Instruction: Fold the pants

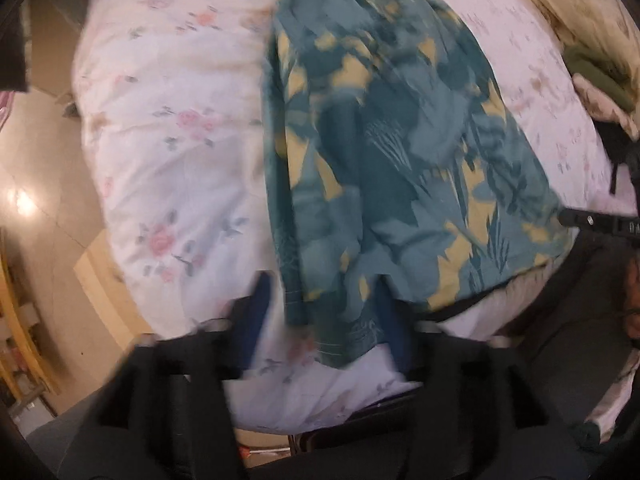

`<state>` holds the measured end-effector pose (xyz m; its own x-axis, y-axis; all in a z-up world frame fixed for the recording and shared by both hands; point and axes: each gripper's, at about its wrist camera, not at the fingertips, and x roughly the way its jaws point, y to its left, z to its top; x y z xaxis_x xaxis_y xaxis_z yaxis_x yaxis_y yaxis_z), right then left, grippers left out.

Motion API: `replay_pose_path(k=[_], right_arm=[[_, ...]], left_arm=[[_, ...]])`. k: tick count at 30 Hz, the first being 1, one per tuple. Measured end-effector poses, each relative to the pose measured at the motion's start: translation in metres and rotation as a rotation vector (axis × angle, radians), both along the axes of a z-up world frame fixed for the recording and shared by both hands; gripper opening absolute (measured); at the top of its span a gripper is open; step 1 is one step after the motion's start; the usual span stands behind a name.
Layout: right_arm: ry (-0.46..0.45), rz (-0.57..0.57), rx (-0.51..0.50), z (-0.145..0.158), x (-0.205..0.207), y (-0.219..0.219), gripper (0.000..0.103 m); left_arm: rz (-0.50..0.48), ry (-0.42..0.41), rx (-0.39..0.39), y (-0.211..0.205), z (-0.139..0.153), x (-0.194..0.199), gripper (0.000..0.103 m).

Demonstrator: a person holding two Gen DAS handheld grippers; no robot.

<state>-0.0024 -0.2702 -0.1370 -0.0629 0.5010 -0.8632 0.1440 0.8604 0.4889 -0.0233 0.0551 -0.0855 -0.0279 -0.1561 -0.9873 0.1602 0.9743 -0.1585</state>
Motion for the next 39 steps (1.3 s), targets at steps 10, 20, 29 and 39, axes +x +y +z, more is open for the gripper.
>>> replay_pose_path(k=[10,20,29,39], right_arm=[[-0.256,0.051,0.087,0.047,0.057,-0.007,0.02],[-0.328,0.02,0.194,0.032,0.155,-0.006,0.021],[-0.347,0.006,0.204,0.001,0.241,0.004,0.069],[-0.29,0.12,0.229,-0.054,0.295,0.041,0.06]], left_arm=[[0.152,-0.129,-0.038,0.032,0.029,0.063,0.063],[0.132,-0.218,-0.088,0.023,0.002,0.166,0.063],[0.204,-0.195,-0.186,0.022,-0.031,0.219,0.063],[0.13,-0.15,-0.198,0.005,-0.07,0.256,0.06]])
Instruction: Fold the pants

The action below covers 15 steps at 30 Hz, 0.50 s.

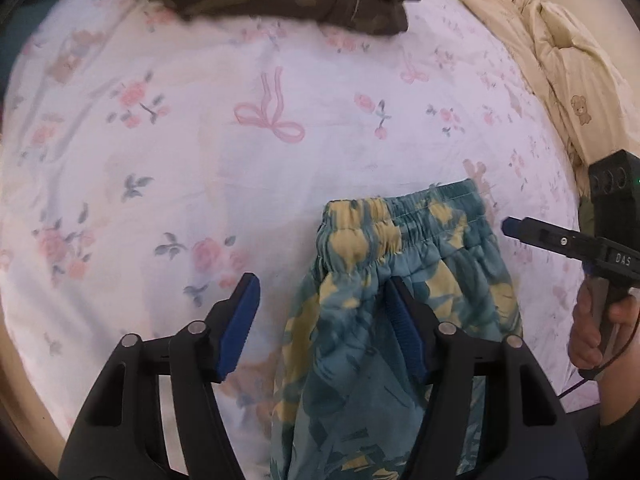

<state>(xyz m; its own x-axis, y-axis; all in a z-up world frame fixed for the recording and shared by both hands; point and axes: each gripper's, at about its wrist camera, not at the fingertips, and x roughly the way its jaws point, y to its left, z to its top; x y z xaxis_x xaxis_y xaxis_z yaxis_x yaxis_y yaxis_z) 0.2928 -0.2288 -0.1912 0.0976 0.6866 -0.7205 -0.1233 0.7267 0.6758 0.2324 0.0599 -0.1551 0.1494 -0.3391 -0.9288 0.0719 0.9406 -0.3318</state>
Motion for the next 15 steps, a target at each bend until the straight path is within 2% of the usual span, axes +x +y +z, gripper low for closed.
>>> replay_pose_path(k=[2,4,9,10,11,12,13,15], right_arm=[[0.009,0.02,-0.007,-0.009,0.007,0.008,0.06],[0.021,0.035,0.006,-0.015,0.012,0.014,0.06],[0.05,0.085,0.022,-0.027,0.019,0.03,0.06],[0.046,0.089,0.019,-0.027,0.02,0.032,0.056],[0.04,0.102,0.015,-0.026,0.019,0.036,0.043],[0.036,0.12,0.001,-0.027,0.019,0.04,0.035],[0.024,0.137,-0.011,-0.025,0.017,0.044,0.033],[-0.01,0.16,-0.023,-0.019,0.016,0.046,0.024]], left_arm=[[-0.015,0.025,-0.014,-0.001,-0.007,0.004,0.058],[-0.041,0.035,-0.041,-0.002,-0.01,0.008,0.048],[-0.093,0.071,-0.115,-0.004,-0.015,0.015,0.031],[-0.094,0.075,-0.121,-0.005,-0.016,0.015,0.03],[-0.098,0.076,-0.12,-0.005,-0.016,0.015,0.028],[-0.109,0.066,-0.117,-0.007,-0.014,0.015,0.021],[-0.121,0.057,-0.095,-0.009,-0.013,0.015,0.016],[-0.135,0.046,-0.081,-0.01,-0.009,0.014,0.013]])
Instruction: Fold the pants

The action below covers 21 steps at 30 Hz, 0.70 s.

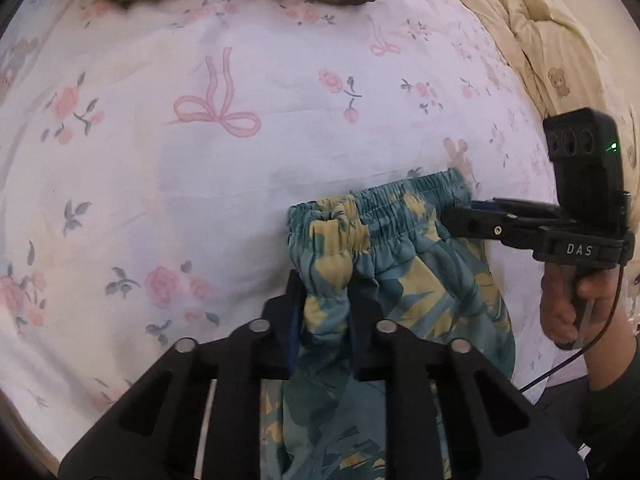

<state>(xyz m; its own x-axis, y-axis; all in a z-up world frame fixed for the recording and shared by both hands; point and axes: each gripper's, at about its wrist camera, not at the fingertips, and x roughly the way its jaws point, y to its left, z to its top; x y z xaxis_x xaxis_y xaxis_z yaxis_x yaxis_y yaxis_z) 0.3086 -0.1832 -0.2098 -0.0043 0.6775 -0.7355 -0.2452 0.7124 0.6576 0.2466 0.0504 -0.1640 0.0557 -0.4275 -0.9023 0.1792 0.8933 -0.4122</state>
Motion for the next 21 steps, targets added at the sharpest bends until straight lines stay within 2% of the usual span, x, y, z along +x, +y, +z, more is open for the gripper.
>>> replay_pose_path(k=[2,8,15,21], right_arm=[[-0.024,0.013,-0.017,0.007,0.003,0.0,0.019],[-0.149,0.028,-0.091,0.053,0.033,0.001,0.019],[-0.342,0.026,-0.156,0.12,0.072,-0.002,0.019],[-0.452,0.121,-0.214,0.143,0.05,-0.001,0.019]], left_arm=[[-0.017,-0.035,0.01,0.0,0.009,0.001,0.012],[-0.05,-0.171,0.032,-0.007,0.05,0.033,0.012],[-0.119,-0.385,0.07,-0.012,0.102,0.084,0.013],[-0.234,-0.494,0.101,-0.018,0.112,0.059,0.013]])
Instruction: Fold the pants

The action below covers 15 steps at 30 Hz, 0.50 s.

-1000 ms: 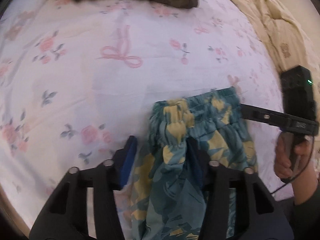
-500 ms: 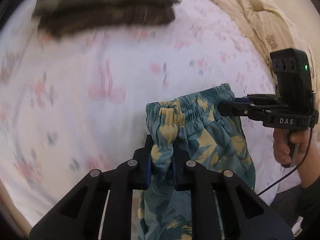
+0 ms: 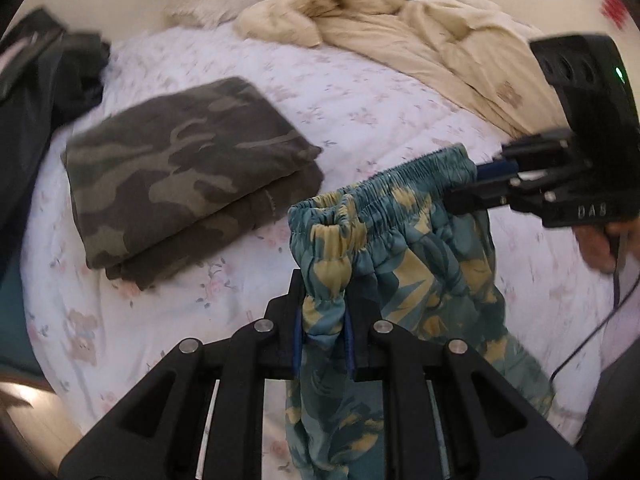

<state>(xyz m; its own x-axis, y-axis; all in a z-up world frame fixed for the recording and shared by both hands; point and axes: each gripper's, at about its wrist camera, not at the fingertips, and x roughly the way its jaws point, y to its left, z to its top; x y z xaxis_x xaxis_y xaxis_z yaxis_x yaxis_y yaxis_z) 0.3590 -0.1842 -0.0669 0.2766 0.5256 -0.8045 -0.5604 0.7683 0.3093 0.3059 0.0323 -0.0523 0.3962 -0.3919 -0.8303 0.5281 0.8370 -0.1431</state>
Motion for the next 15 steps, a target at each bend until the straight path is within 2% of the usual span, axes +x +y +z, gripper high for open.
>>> replay_pose_path(k=[4,9,13,15], right_arm=[[-0.041,0.051,0.004,0.012,-0.032,-0.003,0.019],[-0.099,0.123,-0.014,0.025,-0.086,0.002,0.019],[-0.141,0.166,-0.052,0.026,-0.14,0.0,0.019],[-0.179,0.179,-0.076,0.022,-0.17,-0.001,0.019]], left_arm=[[-0.061,-0.04,0.002,-0.005,0.006,-0.027,0.014],[-0.161,-0.105,0.03,-0.003,0.021,-0.081,0.014],[-0.224,-0.157,0.079,-0.009,0.024,-0.133,0.014],[-0.271,-0.218,0.131,-0.017,0.019,-0.168,0.014]])
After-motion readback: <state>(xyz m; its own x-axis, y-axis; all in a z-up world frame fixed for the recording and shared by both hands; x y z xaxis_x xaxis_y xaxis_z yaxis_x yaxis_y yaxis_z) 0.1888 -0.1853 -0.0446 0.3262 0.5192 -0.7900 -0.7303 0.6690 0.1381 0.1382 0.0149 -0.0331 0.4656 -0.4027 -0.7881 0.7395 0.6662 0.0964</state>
